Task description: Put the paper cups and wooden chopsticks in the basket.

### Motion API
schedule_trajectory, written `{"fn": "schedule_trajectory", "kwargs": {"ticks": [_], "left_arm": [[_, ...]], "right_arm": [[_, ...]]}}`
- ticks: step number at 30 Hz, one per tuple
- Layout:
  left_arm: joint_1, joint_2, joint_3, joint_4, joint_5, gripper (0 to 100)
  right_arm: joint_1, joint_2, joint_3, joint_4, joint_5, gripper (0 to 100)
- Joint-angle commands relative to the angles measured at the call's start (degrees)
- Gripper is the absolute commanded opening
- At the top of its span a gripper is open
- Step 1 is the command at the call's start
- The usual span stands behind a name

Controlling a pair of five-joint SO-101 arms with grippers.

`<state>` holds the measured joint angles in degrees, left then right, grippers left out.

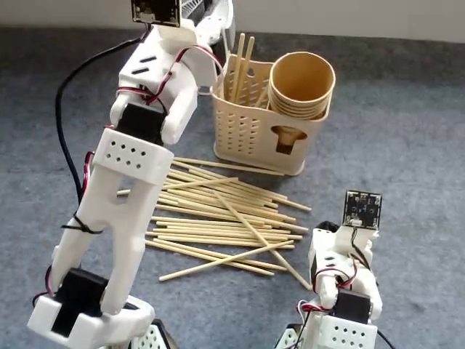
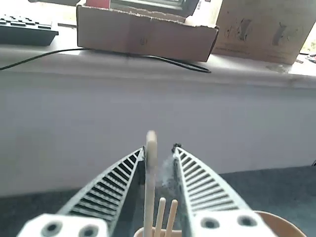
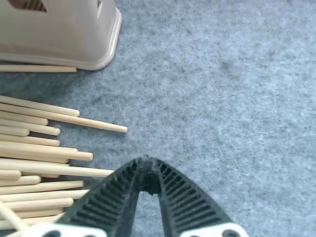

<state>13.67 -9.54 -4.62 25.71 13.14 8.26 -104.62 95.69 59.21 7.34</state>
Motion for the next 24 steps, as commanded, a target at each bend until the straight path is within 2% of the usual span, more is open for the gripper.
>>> {"fn": "schedule_trajectory", "kwargs": {"ticks": [1,6,10,15,21,24], "left_arm": [[0.92,-5.93,-0.48,7.47,-0.88,13],[-1.45,-10.86,-0.31,17.05,-0.97,13],[-2.77,-17.45,5.58,21.36,-1.05,13],[-4.62,-30.99,22.20,20.75,-1.05,13],[-8.13,-48.75,43.82,11.60,-1.76,13],[-9.71,-56.48,52.18,10.55,-4.57,13]], "right_arm": [[0.40,-0.66,6.55,-1.01,0.44,0.5],[0.40,-0.66,6.55,-1.01,0.44,0.5],[0.40,-0.66,6.55,-1.10,0.44,0.5],[0.48,-0.66,6.55,-1.10,0.44,0.5],[0.40,-0.66,6.55,-1.10,0.44,0.5],[0.40,-0.66,6.55,-1.10,0.44,0.5]]}}
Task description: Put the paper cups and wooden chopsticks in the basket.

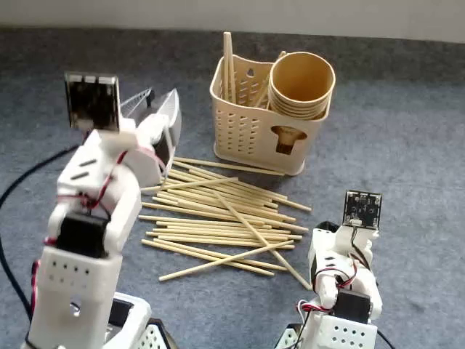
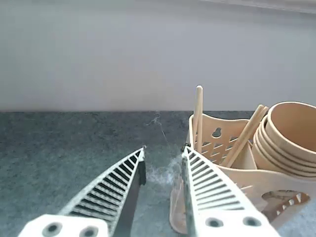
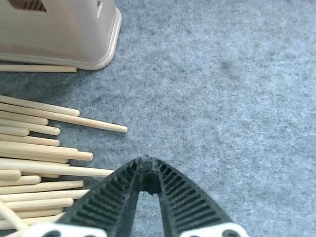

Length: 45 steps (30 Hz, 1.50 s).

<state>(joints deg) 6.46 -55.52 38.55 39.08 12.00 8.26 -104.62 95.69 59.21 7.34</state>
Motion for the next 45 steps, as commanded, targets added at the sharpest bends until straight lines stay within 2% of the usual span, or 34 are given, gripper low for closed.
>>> {"fn": "schedule_trajectory", "kwargs": {"ticks": [1,6,18,27,39,45], "left_arm": [[-3.21,-13.05,11.74,-2.81,-4.48,13],[-7.78,-23.78,22.99,-2.81,-7.47,13],[-20.88,-50.24,49.45,-2.81,-7.47,13],[-24.75,-47.96,58.86,-2.64,-7.56,13],[-25.80,-48.40,58.68,28.92,-7.47,13],[-25.80,-48.40,58.68,33.32,-7.47,13]], "right_arm": [[0.40,-0.66,6.55,-1.10,0.44,0.5],[0.40,-0.66,6.55,-1.10,0.44,0.5],[0.48,-0.66,6.55,-1.10,0.44,0.5],[0.40,-0.66,6.55,-1.10,0.44,0.5],[0.31,-0.66,6.20,-3.56,0.44,0.5],[0.31,-0.66,6.20,-9.71,2.37,0.9]]}}
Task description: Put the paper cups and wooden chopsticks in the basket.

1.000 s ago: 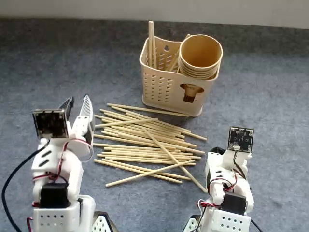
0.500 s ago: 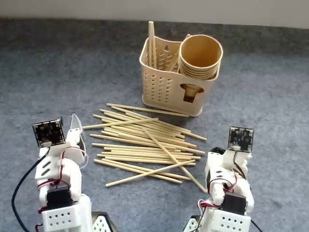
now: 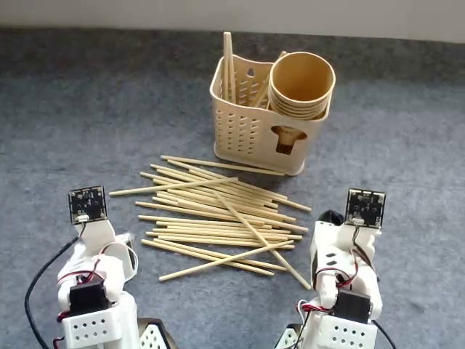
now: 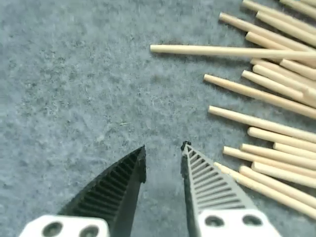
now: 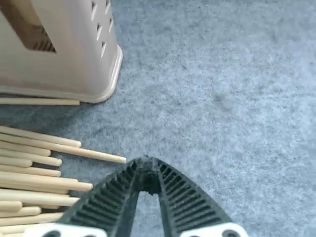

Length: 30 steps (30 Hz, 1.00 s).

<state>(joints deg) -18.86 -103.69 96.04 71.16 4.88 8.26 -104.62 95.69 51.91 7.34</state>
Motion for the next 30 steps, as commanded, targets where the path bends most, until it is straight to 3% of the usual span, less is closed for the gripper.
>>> {"fn": "schedule_trajectory", "kwargs": {"ticks": [1,4,12,20,30], "left_arm": [[-0.48,-0.04,1.19,1.23,-0.18,13],[-0.48,0.13,1.19,1.23,-0.18,13],[-0.48,0.13,1.19,1.23,-0.18,13],[-0.48,0.13,1.19,1.23,-0.18,13],[-0.48,0.13,1.19,1.23,-0.18,13]], "right_arm": [[0.22,-0.66,6.11,-1.63,5.71,0.9],[0.04,-0.66,3.74,0.57,15.30,0.9],[-4.35,-0.57,-13.32,11.21,20.31,1.0],[-14.81,1.45,-33.01,21.14,20.22,1.1],[-29.14,29.85,-55.52,33.27,20.04,2.5]]}}
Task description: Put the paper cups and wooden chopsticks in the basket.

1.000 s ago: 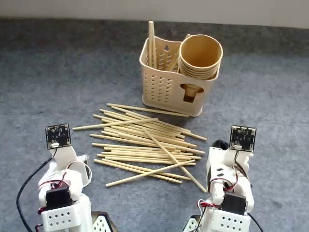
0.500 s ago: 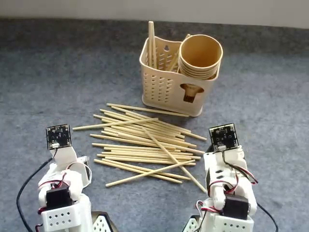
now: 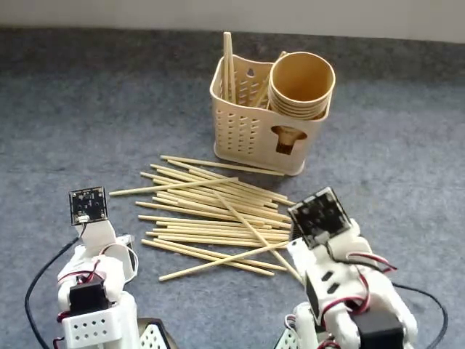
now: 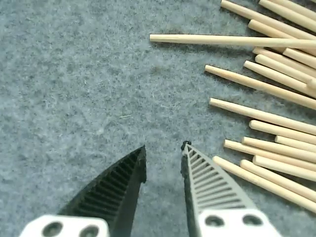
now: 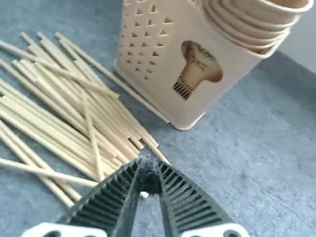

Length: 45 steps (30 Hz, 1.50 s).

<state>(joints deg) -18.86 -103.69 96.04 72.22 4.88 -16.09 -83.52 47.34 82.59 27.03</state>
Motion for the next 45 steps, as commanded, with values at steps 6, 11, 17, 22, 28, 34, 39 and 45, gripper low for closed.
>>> {"fn": "schedule_trajectory", "kwargs": {"ticks": [6,11,17,22,28,34,39,45], "left_arm": [[-0.48,0.13,1.19,0.18,-0.18,13],[-0.48,0.13,1.19,0.18,-0.18,13],[-0.48,0.13,1.19,0.18,-0.18,13],[-0.48,0.13,1.19,0.18,-0.18,13],[-0.48,0.13,1.19,0.18,-0.18,13],[-0.48,0.13,1.19,0.18,-0.18,13],[-0.48,0.13,1.19,0.18,-0.18,13],[-0.48,0.13,1.19,0.18,-0.18,13]], "right_arm": [[-14.64,20.62,-10.15,3.12,-3.52,11.1],[-23.34,28.70,-10.15,-0.92,-3.69,17.3],[-31.08,35.65,-9.45,-6.46,-3.69,17.0],[-37.41,41.01,-3.74,-13.32,-3.69,17.0],[-40.40,44.09,6.37,-25.54,-3.69,17.0],[-39.60,48.48,11.30,-32.57,-3.69,17.0],[-35.47,57.63,11.21,-36.44,-3.60,16.9],[-32.66,62.64,11.12,-36.35,-1.93,16.0]]}}
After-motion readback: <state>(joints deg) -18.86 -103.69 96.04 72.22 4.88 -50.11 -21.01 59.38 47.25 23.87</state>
